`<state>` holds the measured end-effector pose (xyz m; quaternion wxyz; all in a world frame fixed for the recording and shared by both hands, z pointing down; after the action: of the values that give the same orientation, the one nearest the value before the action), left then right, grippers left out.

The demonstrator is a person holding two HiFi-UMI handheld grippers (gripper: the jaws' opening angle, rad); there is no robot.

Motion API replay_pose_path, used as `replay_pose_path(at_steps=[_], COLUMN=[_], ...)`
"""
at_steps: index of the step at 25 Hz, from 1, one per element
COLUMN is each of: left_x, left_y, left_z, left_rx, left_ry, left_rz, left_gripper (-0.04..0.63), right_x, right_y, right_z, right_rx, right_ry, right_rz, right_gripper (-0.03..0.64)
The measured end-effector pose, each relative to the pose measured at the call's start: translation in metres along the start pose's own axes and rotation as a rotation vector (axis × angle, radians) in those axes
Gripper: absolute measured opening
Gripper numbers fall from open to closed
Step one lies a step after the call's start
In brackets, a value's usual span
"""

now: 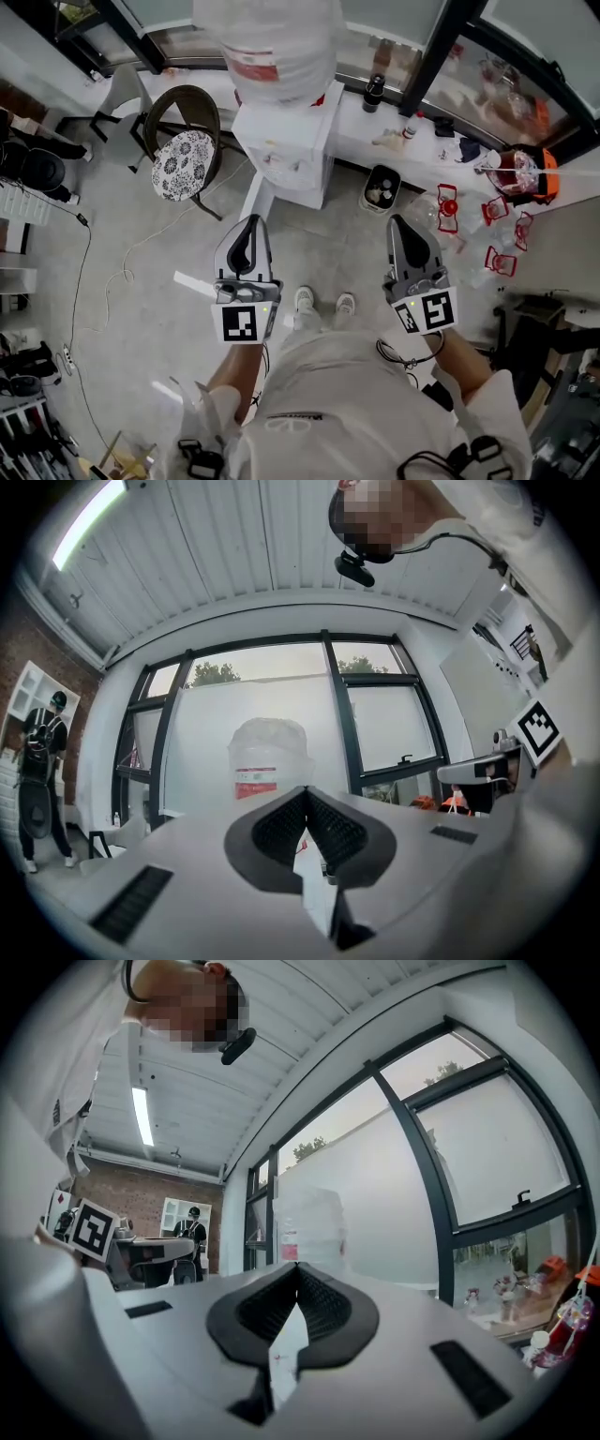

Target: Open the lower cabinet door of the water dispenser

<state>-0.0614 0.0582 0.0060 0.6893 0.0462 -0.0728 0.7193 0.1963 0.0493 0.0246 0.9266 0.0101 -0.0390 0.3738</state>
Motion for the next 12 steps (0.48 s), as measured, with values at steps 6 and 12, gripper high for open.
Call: replay_pose_path(at_steps=[6,12], left_x=[0.0010,0.0030], left_y=[-0.0085,-0.0097], left_z=[-0.0070,-0.0068], left_rx=[0.002,-0.003], left_ry=[-0.009,-0.005], left_rz=[0.036,0.041], left_gripper=[0.002,0.002], right_x=[0.0046,0.0071], right_y=[0.0014,0.0038], right_z=[-0.0074,-0.0053], right_rx=[0.009,0.012], right_ry=[-0.013,-0.007], right_rz=[0.008,0.000], right_gripper=[0.015,0.015])
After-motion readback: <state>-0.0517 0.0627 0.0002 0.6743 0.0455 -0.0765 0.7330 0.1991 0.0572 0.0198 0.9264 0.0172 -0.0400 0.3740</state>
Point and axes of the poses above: the fingertips, and each gripper's own axes: x backward along the fingers, y to its left, z out of its underside, the point moved 5 cm from there along x, backward along the fingers, and after that the axes turned 15 degrees about -z, right-handed, at the moved point
